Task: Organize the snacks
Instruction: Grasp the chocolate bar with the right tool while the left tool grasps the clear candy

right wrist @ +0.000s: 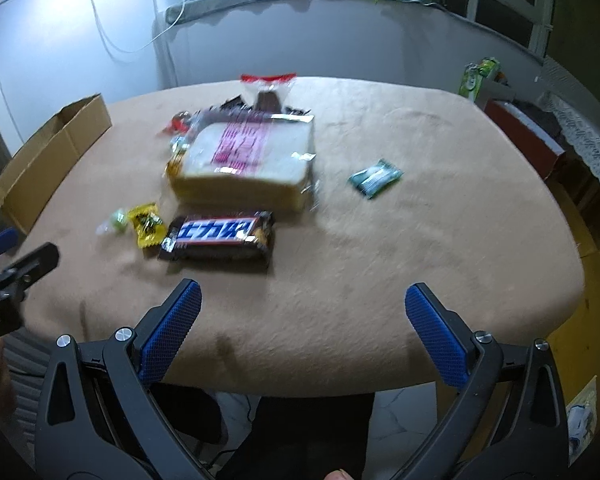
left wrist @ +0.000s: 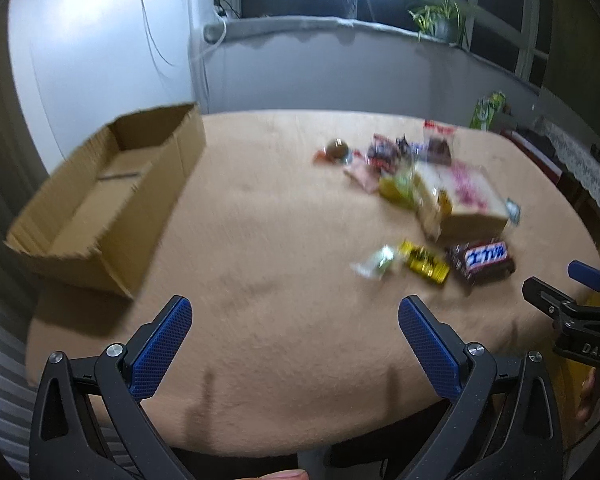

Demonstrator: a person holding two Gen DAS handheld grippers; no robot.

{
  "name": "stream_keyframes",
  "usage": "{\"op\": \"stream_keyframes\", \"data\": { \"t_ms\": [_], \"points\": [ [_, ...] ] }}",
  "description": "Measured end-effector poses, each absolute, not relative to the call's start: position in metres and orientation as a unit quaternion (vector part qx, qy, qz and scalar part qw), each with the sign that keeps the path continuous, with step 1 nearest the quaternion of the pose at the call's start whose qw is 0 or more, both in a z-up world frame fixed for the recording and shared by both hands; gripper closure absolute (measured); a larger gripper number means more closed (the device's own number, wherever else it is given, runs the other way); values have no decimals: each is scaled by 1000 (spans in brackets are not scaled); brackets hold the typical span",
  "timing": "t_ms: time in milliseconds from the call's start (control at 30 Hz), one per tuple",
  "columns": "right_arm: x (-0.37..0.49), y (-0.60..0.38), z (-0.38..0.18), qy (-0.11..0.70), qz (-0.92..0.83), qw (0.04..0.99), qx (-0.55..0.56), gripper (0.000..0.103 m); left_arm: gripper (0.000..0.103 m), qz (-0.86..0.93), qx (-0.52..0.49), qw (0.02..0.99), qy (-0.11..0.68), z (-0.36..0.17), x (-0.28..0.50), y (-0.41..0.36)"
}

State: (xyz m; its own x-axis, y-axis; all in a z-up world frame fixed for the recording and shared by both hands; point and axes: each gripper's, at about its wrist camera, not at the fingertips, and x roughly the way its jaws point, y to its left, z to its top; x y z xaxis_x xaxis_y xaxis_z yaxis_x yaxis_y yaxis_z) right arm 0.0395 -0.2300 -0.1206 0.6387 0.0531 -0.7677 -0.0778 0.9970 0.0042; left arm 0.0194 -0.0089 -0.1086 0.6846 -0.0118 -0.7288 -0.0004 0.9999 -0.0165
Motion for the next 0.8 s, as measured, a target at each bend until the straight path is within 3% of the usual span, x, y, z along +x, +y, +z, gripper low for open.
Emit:
{"op": "stream_keyframes", "data": {
  "t_ms": [433,600,700,800],
  "points": [
    [59,-197,-156,358,153,917,-89,0,0,-120,20,918,377,-129,62,-15],
    [72,-199,-159,344,183,918,-71,0,0,-167,18,887,431,-142,86,-18],
    [76,-195,-160,341,187,918,-73,0,0,-169,46,889,424,-145,85,-21],
    [71,-197,-159,336,188,920,-72,6,0,-176,44,885,429,-144,87,-19]
  ]
}}
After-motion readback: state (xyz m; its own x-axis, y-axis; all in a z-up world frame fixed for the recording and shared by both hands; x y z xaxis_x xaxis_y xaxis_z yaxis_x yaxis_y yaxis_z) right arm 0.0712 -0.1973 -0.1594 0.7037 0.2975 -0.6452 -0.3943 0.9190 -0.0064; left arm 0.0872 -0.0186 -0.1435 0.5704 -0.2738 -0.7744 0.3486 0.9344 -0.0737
